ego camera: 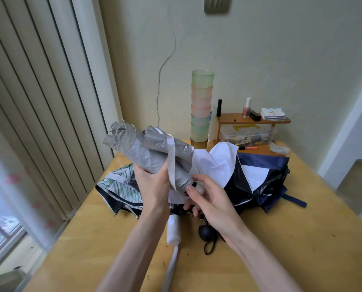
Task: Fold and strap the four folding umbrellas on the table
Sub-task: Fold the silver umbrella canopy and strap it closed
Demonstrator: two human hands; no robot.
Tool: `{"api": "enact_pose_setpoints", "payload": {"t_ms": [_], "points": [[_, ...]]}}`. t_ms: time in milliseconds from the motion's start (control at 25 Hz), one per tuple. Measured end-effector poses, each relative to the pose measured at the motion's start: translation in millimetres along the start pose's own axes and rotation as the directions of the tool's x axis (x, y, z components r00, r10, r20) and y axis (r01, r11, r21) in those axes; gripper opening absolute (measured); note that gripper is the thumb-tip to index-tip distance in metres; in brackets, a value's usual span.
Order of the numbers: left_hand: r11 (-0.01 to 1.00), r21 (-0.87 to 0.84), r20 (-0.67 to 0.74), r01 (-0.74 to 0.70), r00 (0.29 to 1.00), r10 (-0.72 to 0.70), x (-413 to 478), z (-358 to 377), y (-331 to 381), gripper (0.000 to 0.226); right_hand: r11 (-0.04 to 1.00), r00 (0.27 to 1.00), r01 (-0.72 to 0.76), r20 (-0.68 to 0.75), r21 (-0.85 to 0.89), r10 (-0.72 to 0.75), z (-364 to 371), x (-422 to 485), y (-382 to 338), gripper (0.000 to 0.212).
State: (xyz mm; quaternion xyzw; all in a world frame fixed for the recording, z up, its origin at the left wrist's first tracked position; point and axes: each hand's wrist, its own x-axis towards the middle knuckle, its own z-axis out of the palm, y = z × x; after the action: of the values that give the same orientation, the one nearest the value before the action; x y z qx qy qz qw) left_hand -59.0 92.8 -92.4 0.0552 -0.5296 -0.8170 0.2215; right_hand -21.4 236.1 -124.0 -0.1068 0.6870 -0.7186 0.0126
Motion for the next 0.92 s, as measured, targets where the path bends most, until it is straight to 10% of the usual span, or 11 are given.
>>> {"api": "enact_pose_setpoints", "payload": {"t_ms": [520,760,920], "points": [[0.994,-0.083,0.075,-0.073,0.994,0.079,-2,1,9,0.064,0.994,0.999,0.037,0.015,0.103,-0.039,2,-1,0,0.032],[0.996,-0.081,0.227,-0.031,0.973,0.049,5,-5,15,0.021,0.979,0.994,-0.085,0.09,0.184,0.069,-1,-5,-10,0.032],[0.999,-0.036,0.222,0.033,0.975,-0.024,11,-4,12,0.074,0.994,0.996,0.083,0.011,0.073,-0.084,2,-2,-4,0.031]]}}
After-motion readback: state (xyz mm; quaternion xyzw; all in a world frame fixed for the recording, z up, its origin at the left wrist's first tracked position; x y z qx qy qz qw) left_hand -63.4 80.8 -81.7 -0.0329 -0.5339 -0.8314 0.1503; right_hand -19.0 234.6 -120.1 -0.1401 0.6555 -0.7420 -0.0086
